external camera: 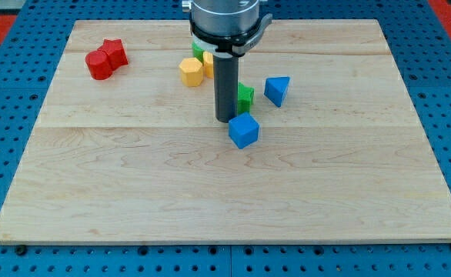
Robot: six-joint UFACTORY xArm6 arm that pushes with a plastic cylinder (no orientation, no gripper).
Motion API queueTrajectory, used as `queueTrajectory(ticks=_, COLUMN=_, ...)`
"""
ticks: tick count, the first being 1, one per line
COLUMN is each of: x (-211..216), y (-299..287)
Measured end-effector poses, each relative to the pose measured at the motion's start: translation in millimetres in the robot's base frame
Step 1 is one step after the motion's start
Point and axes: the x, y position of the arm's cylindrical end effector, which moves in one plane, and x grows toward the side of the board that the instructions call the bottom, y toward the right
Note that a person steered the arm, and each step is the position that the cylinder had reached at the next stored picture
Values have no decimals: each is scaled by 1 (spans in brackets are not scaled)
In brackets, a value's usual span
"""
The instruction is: Move green star above blue triangle
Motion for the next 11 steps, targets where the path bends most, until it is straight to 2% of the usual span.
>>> queueTrajectory(ticks=3, x=-104, y=0)
queueTrajectory(ticks=4, x=-97, y=-21)
queueTrajectory(ticks=6, x=-51, y=-49)
queueTrajectory(ticks=7, x=-37, y=-17)
queueTrajectory(ticks=8, x=-45, y=24)
queueTrajectory(ticks=9, x=-83, y=49)
queueTrajectory(ticks=10, x=-125, y=56)
queueTrajectory(ticks=11, x=-138, y=55)
